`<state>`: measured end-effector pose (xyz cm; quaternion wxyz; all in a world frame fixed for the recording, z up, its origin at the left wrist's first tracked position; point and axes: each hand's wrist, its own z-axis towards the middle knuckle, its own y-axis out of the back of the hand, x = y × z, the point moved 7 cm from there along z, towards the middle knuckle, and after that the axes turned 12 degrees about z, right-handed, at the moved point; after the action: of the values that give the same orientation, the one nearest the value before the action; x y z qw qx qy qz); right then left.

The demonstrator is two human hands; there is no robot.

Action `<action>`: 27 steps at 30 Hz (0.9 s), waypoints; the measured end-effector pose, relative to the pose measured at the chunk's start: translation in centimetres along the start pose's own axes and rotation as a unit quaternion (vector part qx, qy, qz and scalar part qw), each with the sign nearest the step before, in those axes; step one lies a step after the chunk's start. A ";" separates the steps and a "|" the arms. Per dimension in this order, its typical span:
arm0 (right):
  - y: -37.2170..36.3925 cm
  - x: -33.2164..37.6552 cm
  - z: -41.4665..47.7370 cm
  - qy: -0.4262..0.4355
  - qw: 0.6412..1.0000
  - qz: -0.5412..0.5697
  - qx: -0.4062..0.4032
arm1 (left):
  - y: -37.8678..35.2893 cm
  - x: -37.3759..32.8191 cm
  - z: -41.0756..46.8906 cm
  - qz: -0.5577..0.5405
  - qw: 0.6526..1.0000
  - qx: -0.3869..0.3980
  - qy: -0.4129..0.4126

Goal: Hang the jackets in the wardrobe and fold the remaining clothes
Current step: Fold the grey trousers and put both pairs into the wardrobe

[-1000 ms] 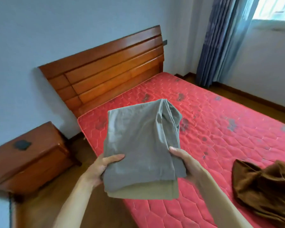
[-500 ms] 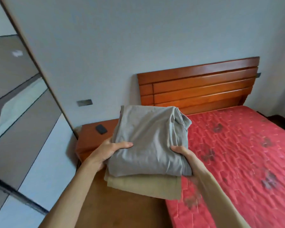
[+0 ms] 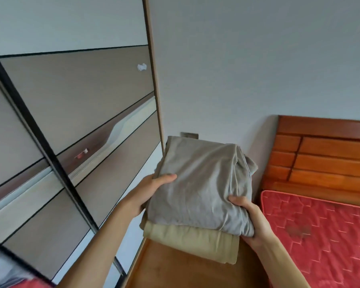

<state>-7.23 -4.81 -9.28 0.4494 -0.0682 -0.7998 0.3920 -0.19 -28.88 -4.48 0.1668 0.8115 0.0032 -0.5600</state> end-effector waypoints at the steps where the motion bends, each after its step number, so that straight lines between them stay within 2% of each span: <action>1: -0.7 -0.1 2.2 -0.007 1.000 0.002 0.012 | 1.2 -0.1 1.4 0.000 1.000 -0.009 0.003; 13: -9.8 5.2 27.2 -0.074 0.990 -0.022 0.119 | 14.1 -3.6 20.3 -0.077 0.990 -0.117 0.030; 16: -11.0 6.5 32.1 -0.074 0.990 -0.048 0.111 | 16.6 -4.7 24.7 -0.092 0.988 -0.122 0.031; 20: -11.6 7.8 39.0 -0.073 0.991 -0.063 0.091 | 20.2 -6.0 31.5 -0.096 0.980 -0.166 0.046; 24: -13.2 9.7 44.8 -0.053 0.995 -0.018 0.087 | 24.1 -8.6 40.1 0.041 0.979 -0.197 0.025; 27: -14.1 11.9 49.0 -0.020 0.998 0.002 0.067 | 26.9 -12.3 46.9 0.188 0.947 -0.258 -0.043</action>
<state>-48.59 -36.68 -5.78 0.4362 -0.0317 -0.7802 0.4472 -42.22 -64.91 -0.97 0.4730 0.7018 -0.0124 -0.5326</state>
